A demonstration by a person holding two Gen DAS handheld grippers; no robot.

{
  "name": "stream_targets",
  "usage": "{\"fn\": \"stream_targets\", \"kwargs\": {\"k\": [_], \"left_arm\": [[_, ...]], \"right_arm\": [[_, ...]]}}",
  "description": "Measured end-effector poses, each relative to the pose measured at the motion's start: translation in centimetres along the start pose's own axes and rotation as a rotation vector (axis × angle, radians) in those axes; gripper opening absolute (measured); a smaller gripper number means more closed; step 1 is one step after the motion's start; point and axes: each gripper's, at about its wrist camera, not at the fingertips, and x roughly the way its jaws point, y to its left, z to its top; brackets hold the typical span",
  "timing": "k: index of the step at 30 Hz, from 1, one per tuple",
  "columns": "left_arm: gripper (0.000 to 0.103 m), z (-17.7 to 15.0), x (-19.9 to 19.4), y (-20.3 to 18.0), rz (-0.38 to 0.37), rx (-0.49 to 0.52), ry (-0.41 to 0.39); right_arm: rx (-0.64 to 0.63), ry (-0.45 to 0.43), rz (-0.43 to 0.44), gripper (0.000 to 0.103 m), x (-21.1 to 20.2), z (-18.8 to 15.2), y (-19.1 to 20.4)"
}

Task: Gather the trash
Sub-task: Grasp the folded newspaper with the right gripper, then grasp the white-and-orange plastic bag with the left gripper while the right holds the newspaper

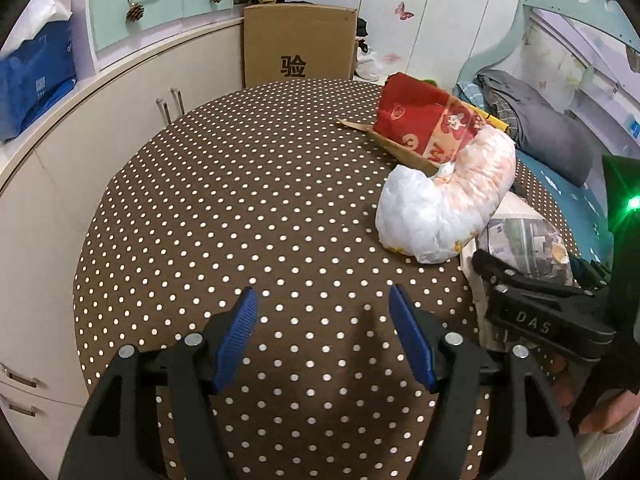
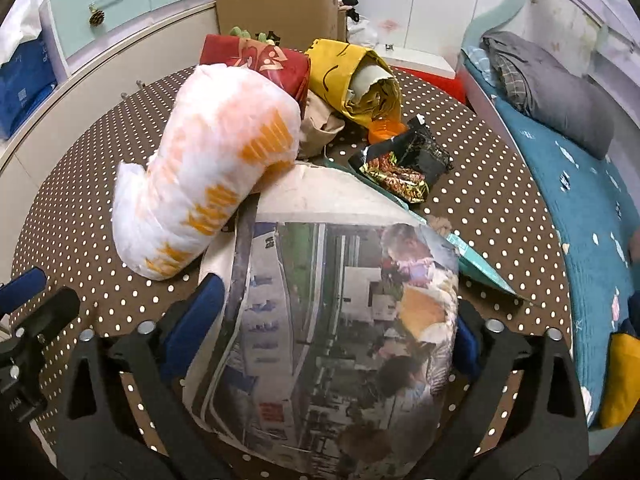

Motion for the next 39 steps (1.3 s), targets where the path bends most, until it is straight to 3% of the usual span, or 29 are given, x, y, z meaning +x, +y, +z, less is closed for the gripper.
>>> {"fn": "stream_targets", "kwargs": {"k": [13,14,15,16,19,21,23,24,25,29,30,32,33,35,37,39], "left_arm": [[0.067,-0.8,-2.7,0.3,0.008,-0.013,-0.036],[0.067,-0.8,-2.8,0.2,0.006,-0.012,-0.04],[0.067,-0.9,-3.1,0.1,0.003,-0.01,-0.044],[0.067,-0.8,-3.1,-0.1,0.002,-0.008,-0.046],[0.067,-0.9,-3.5,-0.7,0.002,0.004,-0.049],[0.067,-1.0,-3.7,-1.2,-0.003,0.009,-0.054],[0.067,-1.0,-4.0,-1.8,-0.01,0.017,-0.061],[0.067,-1.1,-4.0,-2.0,-0.011,0.021,-0.062],[0.067,-1.1,-4.0,-2.2,-0.013,0.026,-0.061],[0.067,-1.2,-3.6,-2.8,-0.015,0.038,-0.043],[0.067,-1.2,-3.5,-2.8,-0.013,0.038,-0.039],[0.067,-1.3,-3.3,-2.9,-0.009,0.039,-0.034],[0.067,-1.2,-3.3,-2.8,-0.008,0.038,-0.033],[0.067,-1.2,-3.3,-2.7,-0.005,0.036,-0.034],[0.067,-1.0,-3.3,-2.6,0.001,0.033,-0.035],[0.067,-0.9,-3.3,-2.5,0.005,0.031,-0.036]], "right_arm": [[0.024,-0.017,0.033,0.076,-2.9,-1.0,-1.1],[0.021,-0.018,0.04,0.069,-3.2,-1.3,-1.1],[0.032,-0.033,0.031,0.041,-3.6,-1.6,-1.3],[0.057,-0.051,0.056,0.034,-4.2,-1.5,-1.8],[0.08,-0.061,0.111,0.028,-5.8,-1.1,-3.0],[0.059,-0.063,0.095,0.028,-6.2,-1.3,-3.2],[0.027,-0.059,0.077,0.038,-6.2,-1.7,-3.0],[0.042,-0.051,0.065,0.064,-6.0,-1.9,-3.1],[0.054,-0.044,0.069,0.073,-5.7,-2.1,-3.1],[0.068,0.025,0.136,0.079,-3.1,-2.5,-3.3],[0.044,-0.005,0.138,0.084,-3.1,-2.5,-3.0],[-0.004,-0.01,0.098,0.085,-2.7,-2.4,-2.1],[-0.024,-0.014,0.078,0.081,-2.6,-2.4,-1.7],[-0.034,-0.029,0.104,0.053,-2.9,-2.2,-1.4],[0.007,-0.008,0.2,0.026,-3.4,-1.7,-1.9],[0.034,0.002,0.249,0.018,-3.8,-1.4,-2.3]]}}
